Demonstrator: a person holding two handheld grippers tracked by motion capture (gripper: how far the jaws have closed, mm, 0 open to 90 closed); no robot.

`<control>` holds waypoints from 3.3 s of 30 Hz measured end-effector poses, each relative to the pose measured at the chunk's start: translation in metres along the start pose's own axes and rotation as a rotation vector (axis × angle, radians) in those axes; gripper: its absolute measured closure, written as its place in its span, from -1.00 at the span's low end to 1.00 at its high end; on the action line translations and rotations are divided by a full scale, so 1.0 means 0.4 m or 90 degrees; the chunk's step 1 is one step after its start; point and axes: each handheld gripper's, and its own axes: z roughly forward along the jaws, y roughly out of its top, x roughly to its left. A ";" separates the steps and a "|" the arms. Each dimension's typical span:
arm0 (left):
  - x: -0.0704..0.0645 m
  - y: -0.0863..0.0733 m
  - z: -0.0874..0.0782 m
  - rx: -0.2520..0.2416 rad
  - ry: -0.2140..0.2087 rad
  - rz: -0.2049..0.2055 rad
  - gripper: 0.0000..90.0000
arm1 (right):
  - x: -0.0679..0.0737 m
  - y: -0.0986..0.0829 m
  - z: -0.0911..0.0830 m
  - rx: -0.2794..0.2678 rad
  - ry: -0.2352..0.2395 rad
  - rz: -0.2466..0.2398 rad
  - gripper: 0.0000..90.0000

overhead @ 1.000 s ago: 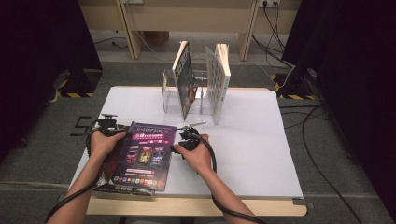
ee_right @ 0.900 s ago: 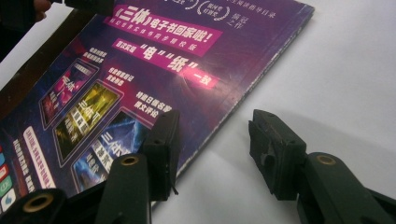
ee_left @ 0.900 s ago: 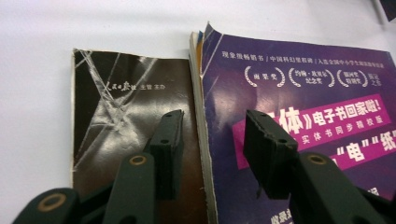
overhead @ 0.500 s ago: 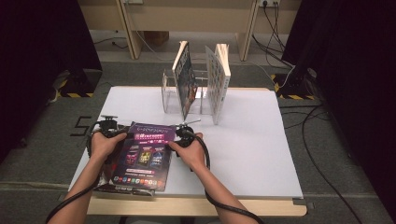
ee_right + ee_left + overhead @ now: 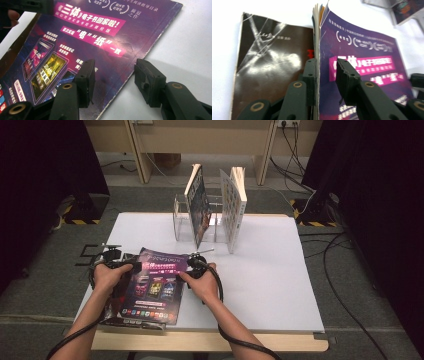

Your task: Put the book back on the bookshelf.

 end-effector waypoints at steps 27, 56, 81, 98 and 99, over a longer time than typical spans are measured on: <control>0.001 0.017 -0.033 0.059 -0.048 0.072 0.88 | -0.048 0.079 0.009 -0.021 -0.016 0.036 0.16; 0.025 0.013 -0.014 0.080 -0.048 0.047 0.86 | -0.080 0.117 0.070 -0.085 -0.032 0.086 0.11; 0.019 0.002 -0.011 0.065 -0.028 0.048 0.85 | -0.098 0.110 0.074 -0.106 0.008 0.152 0.26; 0.021 0.002 -0.012 0.070 -0.028 0.046 0.83 | -0.097 0.114 0.063 -0.073 0.008 0.168 0.50; 0.021 0.001 -0.010 0.063 -0.027 0.044 0.83 | -0.097 0.114 0.063 -0.072 0.007 0.166 0.50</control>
